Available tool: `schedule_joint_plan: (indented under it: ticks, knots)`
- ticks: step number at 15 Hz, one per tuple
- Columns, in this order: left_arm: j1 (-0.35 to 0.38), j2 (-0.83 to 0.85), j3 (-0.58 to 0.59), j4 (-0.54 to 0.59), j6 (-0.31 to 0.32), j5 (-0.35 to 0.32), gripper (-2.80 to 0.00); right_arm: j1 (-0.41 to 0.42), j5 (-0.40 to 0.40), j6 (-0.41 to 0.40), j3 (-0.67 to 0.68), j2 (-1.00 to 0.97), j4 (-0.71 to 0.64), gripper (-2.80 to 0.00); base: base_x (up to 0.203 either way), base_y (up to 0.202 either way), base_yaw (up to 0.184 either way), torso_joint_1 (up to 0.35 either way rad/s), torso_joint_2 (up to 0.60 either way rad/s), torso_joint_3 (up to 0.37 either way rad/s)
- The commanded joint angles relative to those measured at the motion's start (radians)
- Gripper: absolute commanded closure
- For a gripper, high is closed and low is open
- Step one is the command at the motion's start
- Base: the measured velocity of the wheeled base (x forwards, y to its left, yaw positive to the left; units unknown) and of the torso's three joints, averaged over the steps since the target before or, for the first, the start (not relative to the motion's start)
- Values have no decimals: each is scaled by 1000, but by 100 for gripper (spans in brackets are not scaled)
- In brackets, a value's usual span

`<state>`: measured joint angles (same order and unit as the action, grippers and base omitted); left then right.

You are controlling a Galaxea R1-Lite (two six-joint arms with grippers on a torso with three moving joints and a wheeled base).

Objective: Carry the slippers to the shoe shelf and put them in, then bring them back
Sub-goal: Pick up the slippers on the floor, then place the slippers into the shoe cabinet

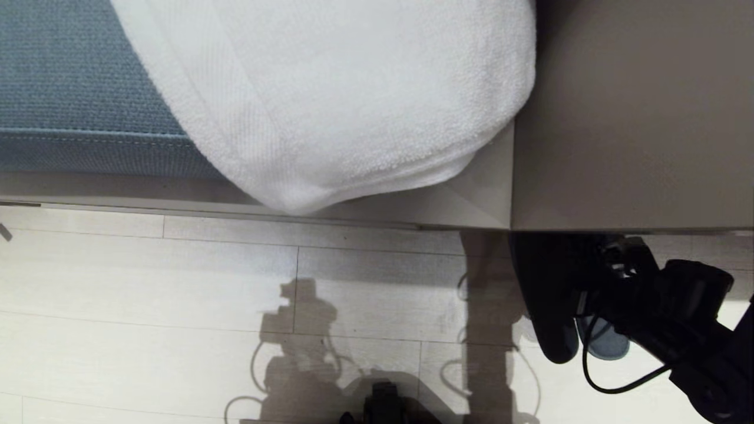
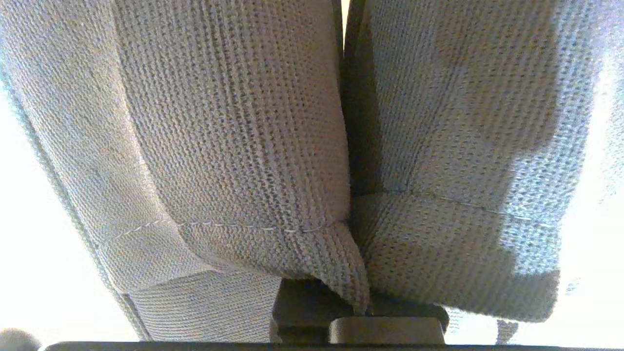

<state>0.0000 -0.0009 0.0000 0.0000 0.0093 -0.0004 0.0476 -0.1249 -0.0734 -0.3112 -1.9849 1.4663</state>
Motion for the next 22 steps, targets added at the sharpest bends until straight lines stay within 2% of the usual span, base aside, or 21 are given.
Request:
schedule_joint_plan:
  ticks: [1, 3, 9, 22]
  knots:
    - [0, 1, 0, 0, 0, 0, 0, -5, -5, -4, 100, 95, 16, 0, 0, 0, 0, 0, 0, 0]
    - [0, 1, 0, 0, -1, 0, 0, -9, -7, -18, 179, 92, 58, 0, 0, 0, 0, 0, 0, 0]
    - [0, 1, 0, 0, -2, 0, 0, -32, -11, -31, 302, 116, 64, 0, 0, 0, 0, 0, 0, 0]
    - [0, 1, 0, 0, -6, 0, 0, -41, -4, -35, 311, 304, 64, 0, 0, 0, 0, 0, 0, 0]
